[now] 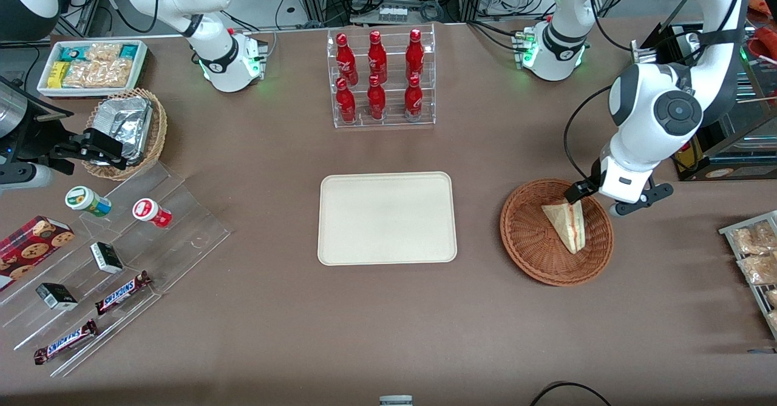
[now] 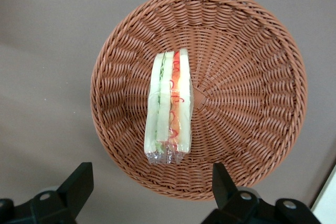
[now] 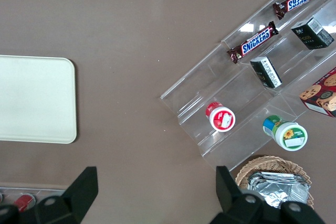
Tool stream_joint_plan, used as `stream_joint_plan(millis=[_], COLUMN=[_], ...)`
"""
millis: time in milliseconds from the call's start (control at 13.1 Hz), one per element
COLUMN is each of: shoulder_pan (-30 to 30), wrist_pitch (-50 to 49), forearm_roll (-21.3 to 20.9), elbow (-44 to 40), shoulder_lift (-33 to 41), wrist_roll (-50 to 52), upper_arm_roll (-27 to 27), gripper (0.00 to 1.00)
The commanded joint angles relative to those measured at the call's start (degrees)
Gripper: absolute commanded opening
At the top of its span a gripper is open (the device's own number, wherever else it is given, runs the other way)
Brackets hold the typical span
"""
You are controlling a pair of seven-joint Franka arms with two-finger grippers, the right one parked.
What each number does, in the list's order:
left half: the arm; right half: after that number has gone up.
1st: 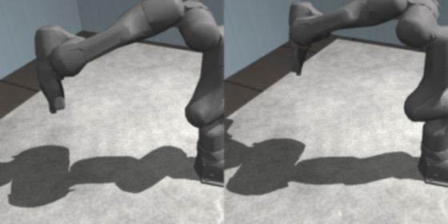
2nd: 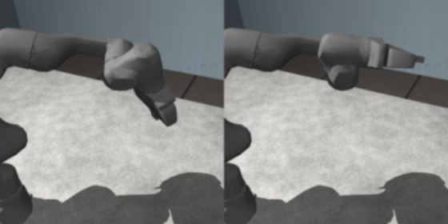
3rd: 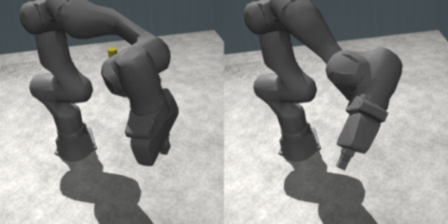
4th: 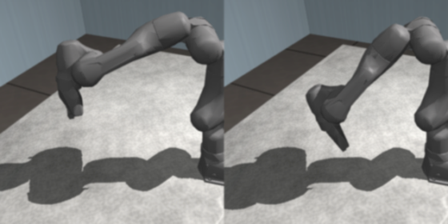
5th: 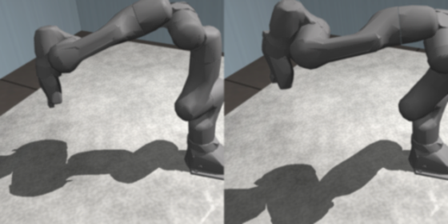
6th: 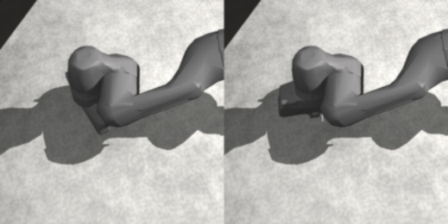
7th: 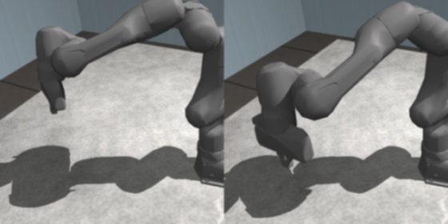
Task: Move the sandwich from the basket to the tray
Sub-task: 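Lower the left gripper and close it on the sandwich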
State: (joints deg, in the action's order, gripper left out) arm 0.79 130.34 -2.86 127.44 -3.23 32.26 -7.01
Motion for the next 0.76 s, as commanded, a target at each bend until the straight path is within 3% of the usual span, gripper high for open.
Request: stream_joint_plan(millis=[0,458,534,687], shoulder_pan=[-0.3,-0.3,-0.3,-0.3], wrist_pitch=[5.4,12.5,12.6,12.4], forearm_roll=[-0.1,-0.1,0.0,-0.1], elbow=[2.5,3.4,3.6,3.9], shoulder_lift=[-1.7,-8.4,-8.5,-8.1], wrist_roll=[1.6,1.6,1.6,1.6], upper_arm_roll=[-0.4,-0.4,-0.4,-0.3], gripper=[1.00,0.99,0.82,0.02])
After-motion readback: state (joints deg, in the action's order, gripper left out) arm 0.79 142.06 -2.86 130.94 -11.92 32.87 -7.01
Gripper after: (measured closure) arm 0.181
